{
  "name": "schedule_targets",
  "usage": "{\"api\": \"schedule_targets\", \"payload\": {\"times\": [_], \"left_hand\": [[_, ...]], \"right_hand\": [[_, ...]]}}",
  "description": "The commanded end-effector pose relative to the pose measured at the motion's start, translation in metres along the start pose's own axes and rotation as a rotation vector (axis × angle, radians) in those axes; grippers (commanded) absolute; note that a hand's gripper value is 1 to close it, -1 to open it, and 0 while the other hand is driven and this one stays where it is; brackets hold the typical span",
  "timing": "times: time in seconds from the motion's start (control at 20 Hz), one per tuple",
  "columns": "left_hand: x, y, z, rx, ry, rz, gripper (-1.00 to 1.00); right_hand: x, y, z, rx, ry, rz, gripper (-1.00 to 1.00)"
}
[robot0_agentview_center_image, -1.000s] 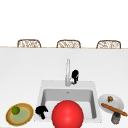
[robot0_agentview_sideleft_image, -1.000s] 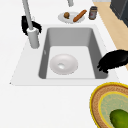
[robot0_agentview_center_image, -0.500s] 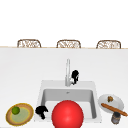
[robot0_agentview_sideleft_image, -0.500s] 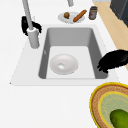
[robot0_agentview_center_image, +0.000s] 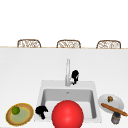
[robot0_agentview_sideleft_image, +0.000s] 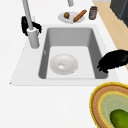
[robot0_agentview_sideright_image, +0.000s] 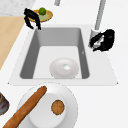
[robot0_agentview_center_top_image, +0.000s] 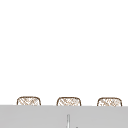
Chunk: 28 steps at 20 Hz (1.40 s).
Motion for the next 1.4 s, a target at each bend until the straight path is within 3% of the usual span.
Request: {"api": "schedule_targets", "payload": {"times": [0.0, 0.05, 0.1, 0.15, 0.35, 0.9, 1.35], "left_hand": [[0.000, 0.000, 0.000, 0.000, 0.000, 0.000, 0.00], [0.000, 0.000, 0.000, 0.000, 0.000, 0.000, 0.00], [0.000, 0.000, 0.000, 0.000, 0.000, 0.000, 0.00], [0.000, 0.000, 0.000, 0.000, 0.000, 0.000, 0.00], [0.000, 0.000, 0.000, 0.000, 0.000, 0.000, 0.00], [0.000, 0.000, 0.000, 0.000, 0.000, 0.000, 0.00], [0.000, 0.000, 0.000, 0.000, 0.000, 0.000, 0.00]], "right_hand": [[0.000, 0.000, 0.000, 0.000, 0.000, 0.000, 1.00], [0.000, -0.006, 0.000, 0.046, 0.004, -0.005, 1.00], [0.001, -0.003, 0.006, 0.026, 0.009, -0.011, 1.00], [0.002, -0.006, 0.013, 0.016, 0.002, -0.017, -1.00], [-0.001, -0.018, 0.045, 0.021, -0.009, -0.008, -1.00], [-0.015, -0.034, 0.120, -0.078, -0.038, 0.040, -1.00], [-0.043, -0.019, 0.141, -0.143, -0.048, 0.047, -1.00]]}}
